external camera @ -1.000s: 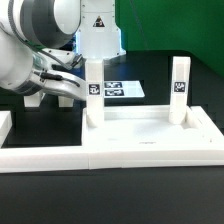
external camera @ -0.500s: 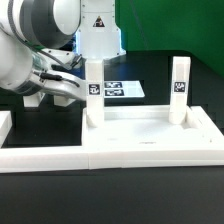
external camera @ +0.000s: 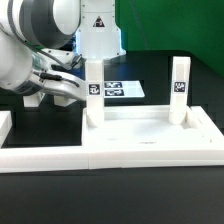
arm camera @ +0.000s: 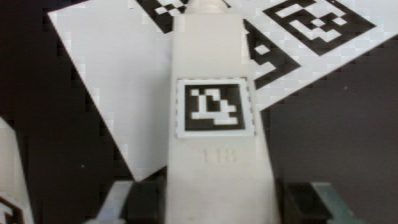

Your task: Assemble desk

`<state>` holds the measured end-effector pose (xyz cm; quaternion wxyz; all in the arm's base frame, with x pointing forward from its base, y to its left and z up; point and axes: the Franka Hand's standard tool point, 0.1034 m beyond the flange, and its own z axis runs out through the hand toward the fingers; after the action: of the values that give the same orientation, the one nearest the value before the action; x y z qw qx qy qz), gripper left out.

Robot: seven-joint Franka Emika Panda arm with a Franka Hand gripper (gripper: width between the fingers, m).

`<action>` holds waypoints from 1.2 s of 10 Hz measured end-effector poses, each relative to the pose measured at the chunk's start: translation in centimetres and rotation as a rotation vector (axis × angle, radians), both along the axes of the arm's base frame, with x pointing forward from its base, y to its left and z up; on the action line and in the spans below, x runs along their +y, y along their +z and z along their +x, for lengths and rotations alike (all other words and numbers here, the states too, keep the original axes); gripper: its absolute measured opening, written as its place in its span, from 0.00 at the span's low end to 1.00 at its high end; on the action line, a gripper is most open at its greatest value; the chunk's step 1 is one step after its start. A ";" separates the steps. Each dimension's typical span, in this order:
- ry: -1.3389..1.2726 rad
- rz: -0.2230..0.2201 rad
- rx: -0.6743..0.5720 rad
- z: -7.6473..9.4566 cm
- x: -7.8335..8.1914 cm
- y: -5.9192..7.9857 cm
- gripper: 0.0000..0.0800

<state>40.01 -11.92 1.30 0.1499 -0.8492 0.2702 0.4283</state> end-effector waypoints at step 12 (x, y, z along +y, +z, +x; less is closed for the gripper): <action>0.077 -0.197 -0.239 6.2 6.9 13.6 0.36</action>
Offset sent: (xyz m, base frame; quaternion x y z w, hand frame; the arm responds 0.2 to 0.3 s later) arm 0.0180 0.0078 0.1000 -0.0342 -0.0546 0.0010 0.9979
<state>46.16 -5.01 14.87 0.0806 -0.9143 0.2586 0.3012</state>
